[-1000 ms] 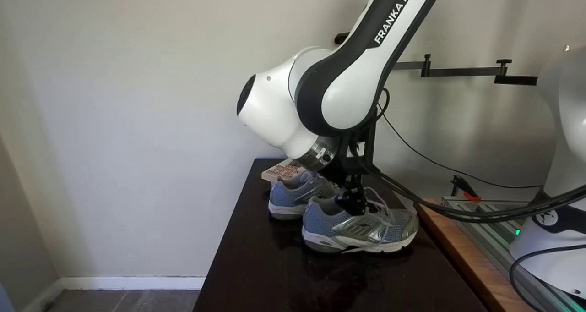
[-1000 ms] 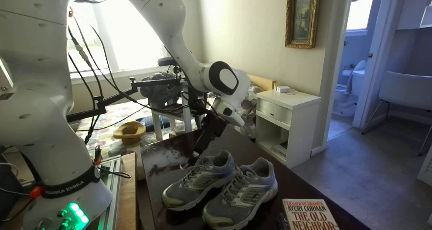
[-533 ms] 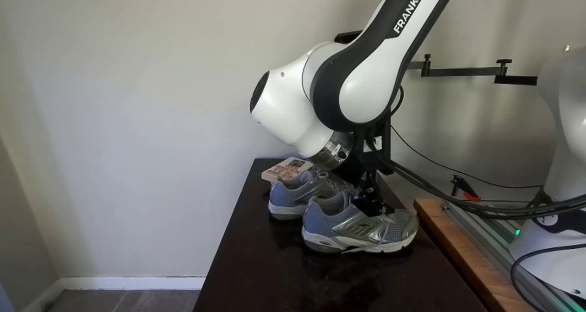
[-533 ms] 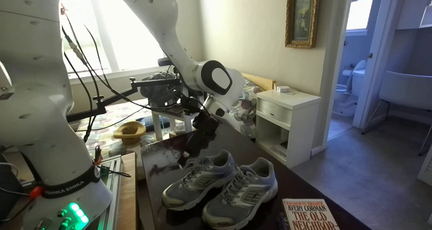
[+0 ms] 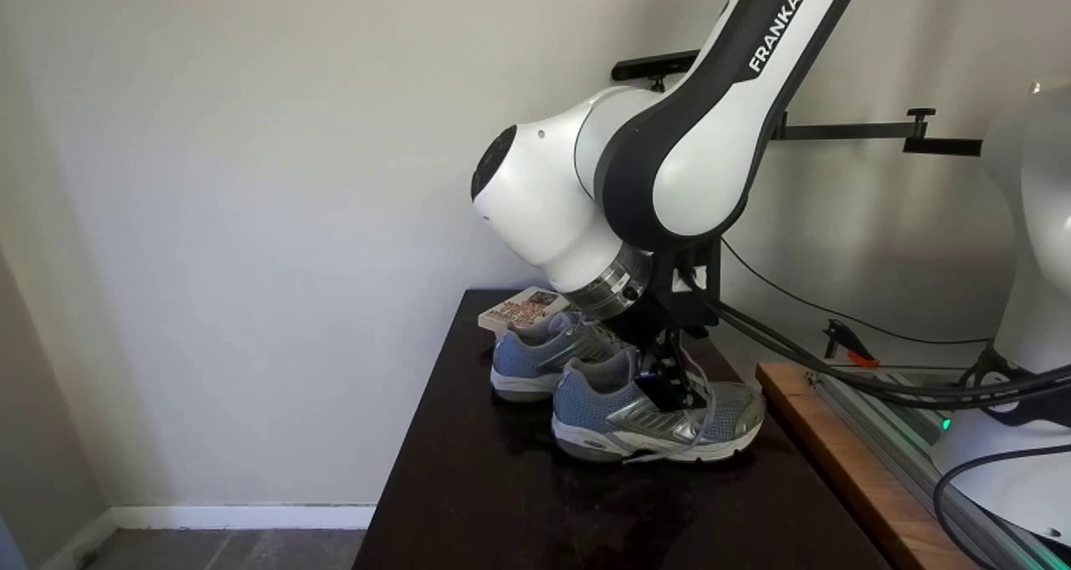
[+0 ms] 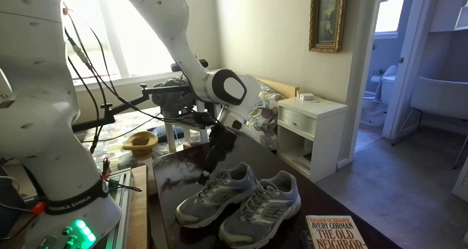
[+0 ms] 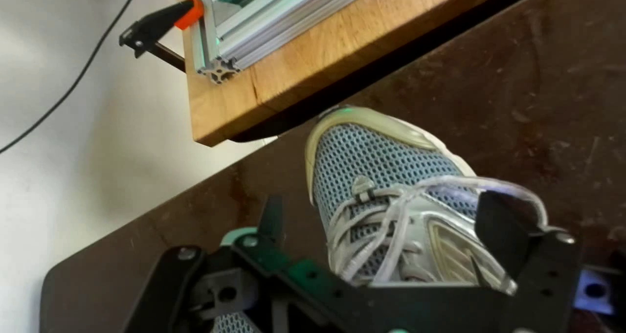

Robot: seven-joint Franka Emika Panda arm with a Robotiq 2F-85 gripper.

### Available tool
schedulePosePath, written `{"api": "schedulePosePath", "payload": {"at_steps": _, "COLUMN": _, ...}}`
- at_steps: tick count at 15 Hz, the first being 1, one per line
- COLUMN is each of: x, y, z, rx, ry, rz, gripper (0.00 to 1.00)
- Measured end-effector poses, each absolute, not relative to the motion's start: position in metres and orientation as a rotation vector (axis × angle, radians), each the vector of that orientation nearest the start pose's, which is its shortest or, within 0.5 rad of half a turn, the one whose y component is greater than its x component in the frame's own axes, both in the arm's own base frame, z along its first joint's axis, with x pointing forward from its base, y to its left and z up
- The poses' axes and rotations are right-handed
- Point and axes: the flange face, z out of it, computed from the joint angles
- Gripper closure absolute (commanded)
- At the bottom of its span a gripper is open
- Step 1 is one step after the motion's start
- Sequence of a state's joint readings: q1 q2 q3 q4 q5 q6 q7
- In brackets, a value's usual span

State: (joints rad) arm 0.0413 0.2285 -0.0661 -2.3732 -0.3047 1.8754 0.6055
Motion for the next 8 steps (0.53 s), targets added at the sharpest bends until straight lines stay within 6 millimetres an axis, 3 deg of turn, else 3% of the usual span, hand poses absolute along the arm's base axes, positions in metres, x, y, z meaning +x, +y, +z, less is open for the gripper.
{"api": "schedulePosePath", "payload": {"at_steps": 3, "x": 0.4217, "y": -0.033, "z": 0.1942, "rx": -3.344, "ry": 0.724, "rz": 0.97, "gripper": 0.0}}
{"api": "schedulePosePath", "payload": {"at_steps": 8, "x": 0.4177, "y": -0.0286, "z": 0.1891, "rx": -3.341, "ry": 0.705, "rz": 0.928, "gripper": 0.0}}
